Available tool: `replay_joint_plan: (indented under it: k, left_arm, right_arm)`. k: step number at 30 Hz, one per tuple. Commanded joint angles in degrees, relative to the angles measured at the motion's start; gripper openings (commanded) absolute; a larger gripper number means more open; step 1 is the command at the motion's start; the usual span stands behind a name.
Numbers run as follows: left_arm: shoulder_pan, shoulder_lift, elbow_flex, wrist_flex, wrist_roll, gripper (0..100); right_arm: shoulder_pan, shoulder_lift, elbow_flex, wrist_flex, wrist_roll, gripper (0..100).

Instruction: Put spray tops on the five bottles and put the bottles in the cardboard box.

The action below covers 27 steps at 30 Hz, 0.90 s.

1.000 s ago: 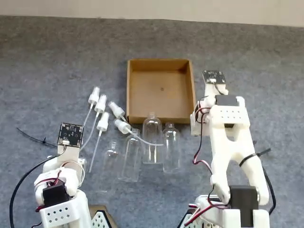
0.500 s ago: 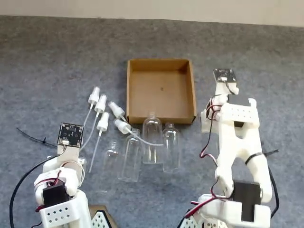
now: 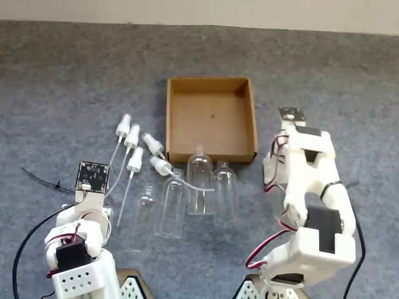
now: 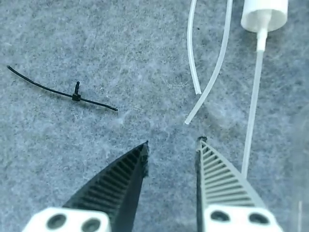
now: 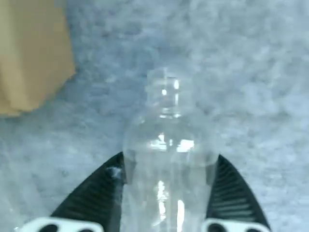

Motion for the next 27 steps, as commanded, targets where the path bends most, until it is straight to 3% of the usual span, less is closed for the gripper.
replay_joint_plan:
  k: [1, 8, 12, 20, 27]
  left_arm:
    - [-0.6, -0.2, 1.1, -1.0, -0.4, 15]
    - [-0.6, -0.2, 1.1, -1.0, -0.4, 15]
    - [-0.6, -0.2, 1.1, -1.0, -0.4, 15]
    - [-0.6, -0.2, 1.1, -1.0, -0.4, 15]
    - [-0.6, -0.2, 1.1, -1.0, -0.4, 15]
  right_arm:
    - [6.1, -0.4, -2.9, -0.8, 8.4, 10.2]
    - [16.7, -0.2, -3.1, -0.9, 22.9, 6.7]
    - [19.3, -0.4, -3.1, -0.9, 26.5, 6.7]
    - [20.3, -0.3, -3.1, -3.7, 26.9, 7.9]
    - [17.1, -0.5, -3.1, -3.6, 24.1, 22.1]
